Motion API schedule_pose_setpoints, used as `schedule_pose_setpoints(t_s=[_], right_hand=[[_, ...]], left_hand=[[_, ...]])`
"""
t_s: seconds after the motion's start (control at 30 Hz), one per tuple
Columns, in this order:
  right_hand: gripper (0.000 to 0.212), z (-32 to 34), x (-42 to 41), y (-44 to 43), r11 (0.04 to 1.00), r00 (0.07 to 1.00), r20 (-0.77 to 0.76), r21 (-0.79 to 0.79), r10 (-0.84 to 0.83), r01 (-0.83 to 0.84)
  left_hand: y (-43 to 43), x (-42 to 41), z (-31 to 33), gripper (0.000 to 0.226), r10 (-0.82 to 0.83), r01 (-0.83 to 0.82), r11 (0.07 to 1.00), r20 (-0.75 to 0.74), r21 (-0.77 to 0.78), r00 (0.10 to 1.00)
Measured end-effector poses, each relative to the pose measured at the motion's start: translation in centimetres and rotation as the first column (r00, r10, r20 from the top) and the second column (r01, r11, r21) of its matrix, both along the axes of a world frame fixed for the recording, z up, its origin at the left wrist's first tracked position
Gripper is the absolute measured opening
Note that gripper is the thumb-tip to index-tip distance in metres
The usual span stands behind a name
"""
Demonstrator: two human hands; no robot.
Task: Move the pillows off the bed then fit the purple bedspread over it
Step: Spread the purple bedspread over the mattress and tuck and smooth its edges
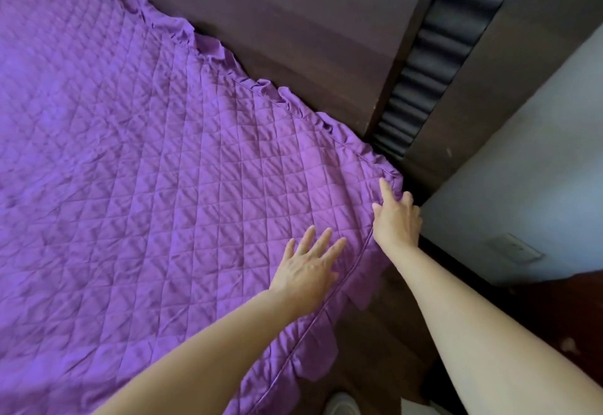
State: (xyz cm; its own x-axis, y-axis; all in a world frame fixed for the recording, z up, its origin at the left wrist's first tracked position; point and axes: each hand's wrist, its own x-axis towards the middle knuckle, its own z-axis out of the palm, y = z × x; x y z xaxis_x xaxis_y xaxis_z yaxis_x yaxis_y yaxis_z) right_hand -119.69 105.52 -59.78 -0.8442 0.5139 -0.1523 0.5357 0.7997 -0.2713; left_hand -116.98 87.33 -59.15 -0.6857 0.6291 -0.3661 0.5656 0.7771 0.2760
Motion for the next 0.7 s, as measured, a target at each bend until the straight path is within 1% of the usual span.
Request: schedule_pose_setpoints(t_s=[0.07,0.17,0.3,0.37,0.47,0.57,0.63,0.7], right_hand=[[0.053,-0.7,-0.6,0.8,1.000,1.000,0.002,-0.014,-0.004,0.004],[0.053,-1.6,-1.4,1.3,0.999,1.000,-0.027,-0.032,-0.014,0.013],[0.055,-1.9,-2.3,1.4,0.997,0.986,-0.156,-0.050,0.051,-0.059],[0.055,-2.2,-1.9,2.9,0.999,0.984,-0.179,-0.026,0.024,-0.029],[0.055,-2.9,-1.0,4.5,0.999,0.991,-0.124,-0.016,-0.049,0.047],[0.058,-3.4,-2.0,3.7,0.993,0.996,-0.008,-0.086,-0.087,0.086],[0.059,-3.3,-3.0,3.4,0.988,0.994,0.079,-0.124,-0.081,0.090],[0.059,-2.9,-3.4,3.8,0.982,0.984,0.152,-0.150,-0.094,0.117]], left_hand=[[1.0,-0.6,-0.4,0.061,0.005,-0.004,1.000,0.039,-0.027,0.999],[2.2,-0.9,-1.1,0.059,-0.021,0.024,0.996,0.041,-0.083,0.999],[2.9,-0.7,-1.6,0.060,-0.020,0.024,0.996,0.047,-0.082,0.999],[3.3,-0.7,-1.6,0.059,-0.048,0.050,0.997,0.036,-0.063,0.998],[3.9,-0.6,-1.4,0.059,-0.109,0.111,0.993,0.047,-0.039,0.993],[3.9,-0.6,-1.6,0.059,-0.121,0.123,0.992,0.055,-0.036,0.991],[3.0,-0.6,-1.4,0.060,-0.106,0.107,0.994,0.043,-0.019,0.993],[1.7,-0.6,-1.5,0.059,-0.037,0.037,0.999,-0.008,-0.015,0.999]])
